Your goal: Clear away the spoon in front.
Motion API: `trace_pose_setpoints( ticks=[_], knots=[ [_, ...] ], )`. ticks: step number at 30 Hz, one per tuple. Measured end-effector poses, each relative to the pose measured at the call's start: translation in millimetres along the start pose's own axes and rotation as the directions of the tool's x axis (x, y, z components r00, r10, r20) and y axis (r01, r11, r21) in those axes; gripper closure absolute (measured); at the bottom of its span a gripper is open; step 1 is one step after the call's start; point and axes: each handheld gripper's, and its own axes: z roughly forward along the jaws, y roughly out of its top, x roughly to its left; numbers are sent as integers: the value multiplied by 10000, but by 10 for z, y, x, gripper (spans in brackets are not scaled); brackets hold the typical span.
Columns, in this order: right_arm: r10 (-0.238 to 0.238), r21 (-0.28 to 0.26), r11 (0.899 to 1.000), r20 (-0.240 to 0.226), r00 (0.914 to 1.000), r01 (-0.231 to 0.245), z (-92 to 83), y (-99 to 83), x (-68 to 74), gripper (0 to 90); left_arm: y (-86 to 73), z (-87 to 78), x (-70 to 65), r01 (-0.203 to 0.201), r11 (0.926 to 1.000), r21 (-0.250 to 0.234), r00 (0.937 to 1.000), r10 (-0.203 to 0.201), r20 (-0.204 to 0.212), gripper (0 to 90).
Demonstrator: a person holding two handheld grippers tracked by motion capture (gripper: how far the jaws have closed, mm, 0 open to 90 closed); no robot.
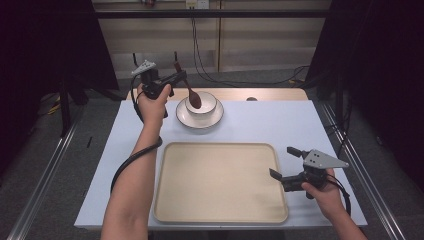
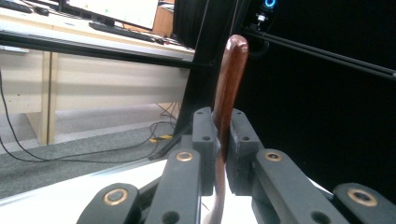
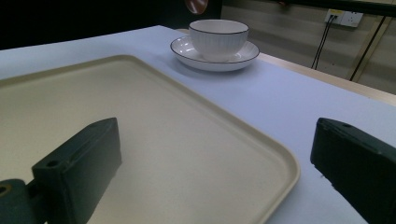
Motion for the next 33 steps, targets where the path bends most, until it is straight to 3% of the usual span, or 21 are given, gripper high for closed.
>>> trace_pose_setpoints(
  ticks=[1,2,7,8,11,13,14,15,16,18,23,33],
  knots=[
    [-11,-35,10000,32,10000,11,-2,1,-1,15,9,-7,-26,238,9996,-141,9997,-239,-5,838],
    [35,-52,10000,-75,10000,-35,-9,4,-4,15,20,-36,-23,30,10000,26,10000,-31,86,838],
    [96,-202,9997,-21,10000,-97,-19,15,-4,15,54,-103,-60,-106,9998,157,9998,103,155,838],
    [99,-224,9997,-42,9999,-100,-23,17,-6,15,62,-109,-85,75,10000,49,9998,-76,204,838],
    [183,-415,9990,-124,9998,-188,-50,36,-9,15,98,-171,-118,-109,9998,165,9993,103,370,838],
    [196,-702,9974,90,9998,-189,-57,45,-7,15,111,-203,-136,-220,9994,285,9990,209,397,838],
    [188,-726,9972,19,9998,-186,-67,51,-14,15,109,-203,-163,59,9999,136,9992,-64,383,838],
    [218,-794,9966,112,9997,-209,-73,53,-14,15,111,-225,-159,-74,9996,272,9990,62,450,838],
    [260,-858,9960,99,9996,-250,-76,55,-16,15,104,-221,-186,299,9995,62,9985,-301,449,838],
    [307,-887,9956,154,9994,-292,-83,57,-19,15,105,-263,-175,-95,9990,433,9985,71,546,838],
    [277,-991,9947,182,9995,-258,-88,63,-20,15,94,-303,-222,215,9994,280,9982,-230,557,838],
    [322,-1007,9945,226,9992,-298,-98,67,-16,15,47,-443,-311,-415,9954,869,9961,344,816,838]
  ],
)
